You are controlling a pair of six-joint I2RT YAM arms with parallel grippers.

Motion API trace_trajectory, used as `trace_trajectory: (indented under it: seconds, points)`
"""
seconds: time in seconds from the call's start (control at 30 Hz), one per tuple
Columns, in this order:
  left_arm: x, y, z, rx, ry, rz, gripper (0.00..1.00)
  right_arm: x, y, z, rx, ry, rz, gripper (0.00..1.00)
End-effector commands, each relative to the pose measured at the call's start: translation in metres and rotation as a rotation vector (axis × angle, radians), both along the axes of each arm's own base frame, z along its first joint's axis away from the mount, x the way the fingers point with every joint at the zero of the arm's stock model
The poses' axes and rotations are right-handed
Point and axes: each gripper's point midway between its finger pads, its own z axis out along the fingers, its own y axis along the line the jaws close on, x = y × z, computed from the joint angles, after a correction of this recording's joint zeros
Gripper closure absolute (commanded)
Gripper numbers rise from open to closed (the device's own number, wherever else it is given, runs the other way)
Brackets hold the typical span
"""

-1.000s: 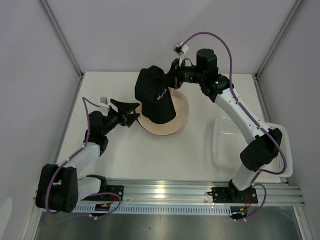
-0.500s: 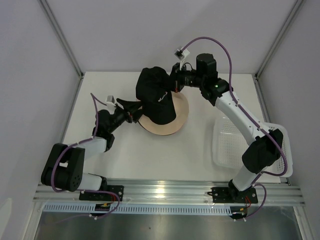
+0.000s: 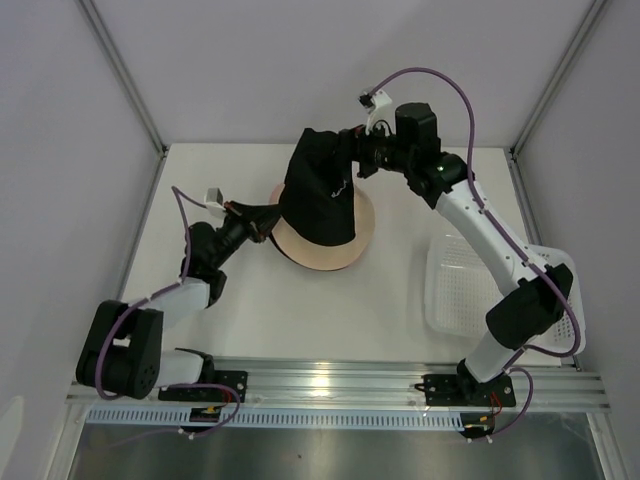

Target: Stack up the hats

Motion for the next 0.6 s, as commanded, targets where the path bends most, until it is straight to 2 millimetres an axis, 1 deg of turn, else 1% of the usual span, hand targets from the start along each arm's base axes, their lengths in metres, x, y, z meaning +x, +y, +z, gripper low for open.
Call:
trace_trajectory:
  seconds: [0.0,0.03,0.07,0.1,0.13,0.17,0.2,0.23,0.27,0.3,0.33,0.37,0.4,0.43,0.5,0.53,0.57]
  points:
    - [-0.011,0.003,0.046,-0.008,-0.110,0.000,0.99,0.002,-0.039,0.050,-0.033,-0.091,-0.204,0.00]
    - [-0.010,0.003,0.066,0.011,-0.164,0.007,0.99,0.001,-0.055,0.057,-0.045,-0.098,-0.281,0.01]
    - [-0.009,0.004,0.062,0.040,-0.118,0.015,0.99,0.000,-0.065,0.061,-0.045,-0.101,-0.322,0.01]
    - [-0.014,0.006,0.073,0.084,-0.157,0.029,0.99,0.001,-0.075,0.058,-0.033,-0.073,-0.369,0.01]
    - [-0.011,0.006,0.089,0.110,-0.144,0.039,0.99,-0.003,-0.088,0.069,-0.003,-0.087,-0.413,0.01]
    - [-0.010,0.009,0.096,0.123,-0.153,0.064,0.99,-0.005,-0.095,0.071,0.017,-0.081,-0.432,0.01]
    - [-0.014,0.011,0.115,0.124,-0.194,0.075,0.99,-0.002,-0.107,0.054,0.015,-0.044,-0.464,0.01]
    - [-0.014,0.012,0.121,0.120,-0.200,0.083,0.99,-0.001,-0.112,0.056,0.064,-0.038,-0.480,0.01]
    - [-0.014,0.013,0.135,0.112,-0.224,0.088,0.99,-0.007,-0.121,0.062,0.098,-0.044,-0.495,0.01]
    - [-0.015,0.012,0.156,0.104,-0.262,0.086,0.99,-0.005,-0.128,0.055,0.116,-0.023,-0.513,0.01]
    - [-0.007,0.008,0.153,0.123,-0.240,0.069,0.99,0.001,-0.141,0.039,0.154,0.033,-0.545,0.01]
    - [-0.010,0.004,0.197,0.117,-0.327,0.057,0.99,0.001,-0.149,0.037,0.186,0.051,-0.553,0.01]
    - [-0.011,-0.007,0.200,0.143,-0.346,0.011,0.99,0.001,-0.150,0.026,0.216,0.083,-0.524,0.00]
    - [0.002,-0.018,0.191,0.170,-0.315,-0.018,0.99,0.007,-0.169,0.022,0.243,0.097,-0.562,0.01]
    - [-0.001,-0.034,0.239,0.182,-0.420,-0.060,0.99,0.006,-0.179,0.021,0.287,0.114,-0.584,0.01]
    - [-0.005,-0.053,0.238,0.219,-0.449,-0.121,0.99,0.008,-0.187,0.019,0.286,0.112,-0.614,0.01]
    - [0.004,-0.067,0.241,0.235,-0.442,-0.157,0.99,0.008,-0.197,0.016,0.279,0.110,-0.648,0.00]
